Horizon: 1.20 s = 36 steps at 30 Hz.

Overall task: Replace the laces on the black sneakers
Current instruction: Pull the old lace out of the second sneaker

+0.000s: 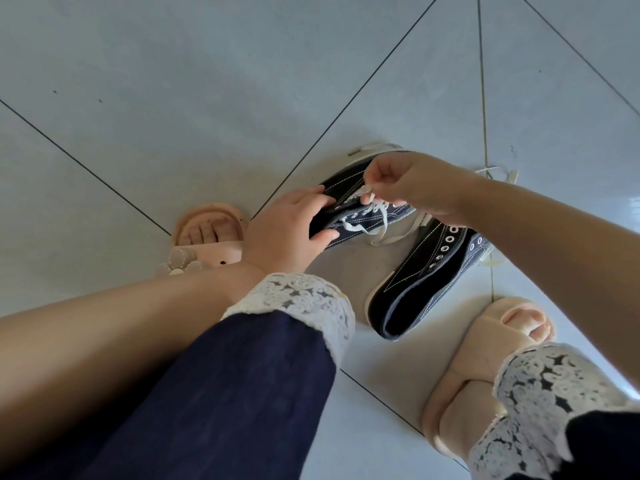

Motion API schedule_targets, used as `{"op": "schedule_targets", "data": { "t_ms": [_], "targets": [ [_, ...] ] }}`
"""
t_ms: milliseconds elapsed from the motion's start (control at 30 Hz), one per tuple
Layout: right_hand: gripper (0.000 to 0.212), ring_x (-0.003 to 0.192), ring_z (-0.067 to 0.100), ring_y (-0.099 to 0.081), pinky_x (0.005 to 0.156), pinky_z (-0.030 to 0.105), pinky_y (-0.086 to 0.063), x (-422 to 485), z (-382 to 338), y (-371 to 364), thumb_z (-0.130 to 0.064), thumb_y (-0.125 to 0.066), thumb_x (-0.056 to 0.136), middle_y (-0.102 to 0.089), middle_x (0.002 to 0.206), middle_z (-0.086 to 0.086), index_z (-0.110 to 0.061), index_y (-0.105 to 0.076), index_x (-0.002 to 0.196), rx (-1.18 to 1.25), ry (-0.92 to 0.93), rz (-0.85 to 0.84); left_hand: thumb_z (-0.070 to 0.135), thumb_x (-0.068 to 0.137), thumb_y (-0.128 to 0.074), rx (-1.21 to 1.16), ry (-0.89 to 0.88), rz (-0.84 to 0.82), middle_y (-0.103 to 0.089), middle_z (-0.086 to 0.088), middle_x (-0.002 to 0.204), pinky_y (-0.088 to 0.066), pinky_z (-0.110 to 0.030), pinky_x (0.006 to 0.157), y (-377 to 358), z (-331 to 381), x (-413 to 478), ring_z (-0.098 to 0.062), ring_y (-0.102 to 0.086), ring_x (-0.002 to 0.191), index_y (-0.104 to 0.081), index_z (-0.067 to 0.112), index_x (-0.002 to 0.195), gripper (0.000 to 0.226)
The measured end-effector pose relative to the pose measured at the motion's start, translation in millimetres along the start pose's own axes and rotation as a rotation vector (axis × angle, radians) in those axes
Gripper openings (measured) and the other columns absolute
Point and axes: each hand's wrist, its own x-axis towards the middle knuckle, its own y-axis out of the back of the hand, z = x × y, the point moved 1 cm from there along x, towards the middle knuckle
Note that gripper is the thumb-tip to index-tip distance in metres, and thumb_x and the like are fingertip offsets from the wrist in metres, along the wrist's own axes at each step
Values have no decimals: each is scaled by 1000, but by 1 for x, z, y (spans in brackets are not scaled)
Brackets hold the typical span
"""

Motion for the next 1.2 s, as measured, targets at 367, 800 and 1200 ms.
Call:
{"op": "schedule_targets", "data": {
  "t_ms": [367,800,1200],
  "targets": [
    [14,70,13,-51,62,26,-46,2,-8,0,-16,-55,91,-62,81,1,-12,-64,81,261,-86,349,30,78,-68,31,14,48,-55,2,127,-39,-26,84,1,-2,-1,-18,-51,114,-54,17,121,47],
    [24,68,18,-51,64,28,-42,5,-28,4,-29,-58,87,-59,71,4,-8,-68,86,-593,64,145,22,76,-71,13,-37,15,-49,-1,135,-37,-32,96,0,-5,2,-22,-47,121,-53,11,126,54],
    [34,71,15,-51,61,27,-38,-4,7,41,-50,-49,89,-60,76,-4,-19,-60,80,-536,-107,303,21,75,-72,43,-59,33,-50,-5,134,-34,-31,98,-1,-5,2,-25,-49,119,-56,6,121,51]
  ]
}}
